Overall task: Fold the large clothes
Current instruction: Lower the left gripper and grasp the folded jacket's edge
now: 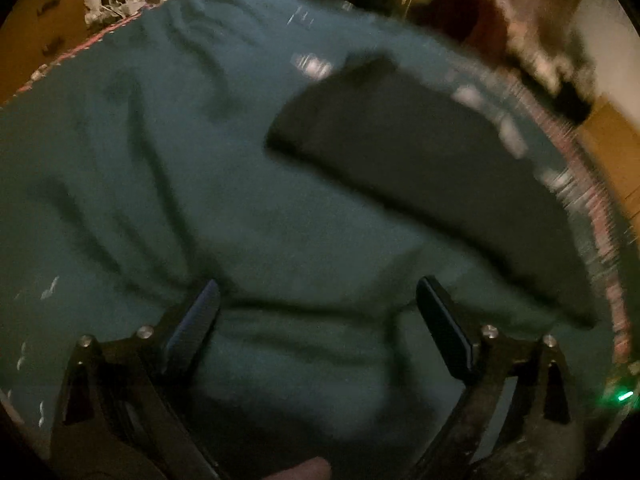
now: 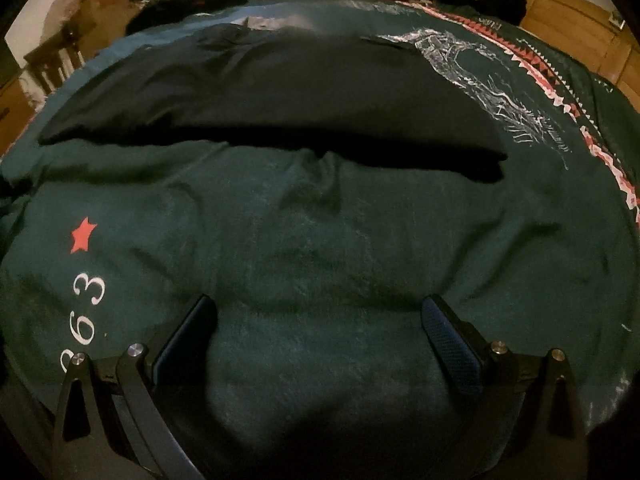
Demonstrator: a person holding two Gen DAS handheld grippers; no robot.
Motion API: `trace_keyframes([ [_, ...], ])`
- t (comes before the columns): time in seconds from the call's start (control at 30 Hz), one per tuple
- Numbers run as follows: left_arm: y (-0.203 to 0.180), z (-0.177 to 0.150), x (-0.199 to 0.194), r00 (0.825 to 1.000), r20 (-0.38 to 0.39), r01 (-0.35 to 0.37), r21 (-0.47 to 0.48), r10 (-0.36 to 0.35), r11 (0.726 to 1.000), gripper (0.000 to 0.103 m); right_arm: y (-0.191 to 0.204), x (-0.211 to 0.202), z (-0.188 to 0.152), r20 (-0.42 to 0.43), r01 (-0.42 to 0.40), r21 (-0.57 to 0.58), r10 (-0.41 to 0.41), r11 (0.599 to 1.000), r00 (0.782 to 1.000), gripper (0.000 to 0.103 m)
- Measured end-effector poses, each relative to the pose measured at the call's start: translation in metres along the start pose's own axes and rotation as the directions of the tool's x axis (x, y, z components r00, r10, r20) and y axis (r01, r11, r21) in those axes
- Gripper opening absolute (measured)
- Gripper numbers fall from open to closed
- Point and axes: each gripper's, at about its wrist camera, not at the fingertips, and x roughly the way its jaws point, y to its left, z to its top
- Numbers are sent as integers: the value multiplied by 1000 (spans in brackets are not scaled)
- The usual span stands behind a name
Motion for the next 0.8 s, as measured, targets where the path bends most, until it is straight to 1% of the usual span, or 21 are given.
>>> trace_keyframes([
  [0.03, 0, 7, -3, 999, 22, 33, -8, -33, 999, 96, -1, 0, 1, 1, 0, -1, 0, 1000, 1000, 103],
  [0.07, 1, 12, -2, 998, 24, 62, -17, -62, 998, 96, -1, 1, 1, 1, -1, 2, 1, 1000, 1000, 103],
  [0.13, 9, 20, 9, 995, 10, 100, -58, -100, 993, 90, -2, 0, 2, 2, -4, 6, 4, 1000, 1000, 103],
  [0.17, 14, 24, 17, 993, -3, 114, -87, -114, 990, 89, -1, 0, 2, 4, -4, 5, 4, 1000, 1000, 103],
  [0.23, 19, 28, 26, 991, -8, 131, -119, -133, 984, 88, -1, 0, 1, 10, -6, 3, 6, 1000, 1000, 103],
  [0.33, 15, 32, 24, 987, 3, 162, -109, -163, 981, 88, -1, 0, 1, 12, -10, 1, 10, 1000, 1000, 103],
  [0.37, 14, 36, 26, 984, 0, 175, -110, -176, 978, 86, -1, 1, 2, 13, -11, 0, 11, 1000, 1000, 103],
  [0.4, 14, 38, 29, 982, -16, 183, -119, -186, 976, 83, -2, 2, 2, 14, -11, -2, 11, 1000, 1000, 103],
  [0.43, 15, 43, 34, 984, -37, 169, -135, -176, 976, 78, -2, 2, 3, 15, -12, -4, 12, 1000, 1000, 103],
  [0.5, 20, 43, 33, 979, -32, 192, -161, -199, 968, 78, -1, 3, 4, 11, -12, -2, 12, 1000, 1000, 103],
  [0.67, 24, 49, 39, 975, -18, 216, -192, -223, 957, 79, 0, 4, 6, 14, -9, 14, 9, 1000, 1000, 103],
  [0.8, 24, 62, 47, 964, -1, 259, -224, -265, 940, 78, 1, 4, 6, 21, -2, 13, 2, 1000, 1000, 103],
])
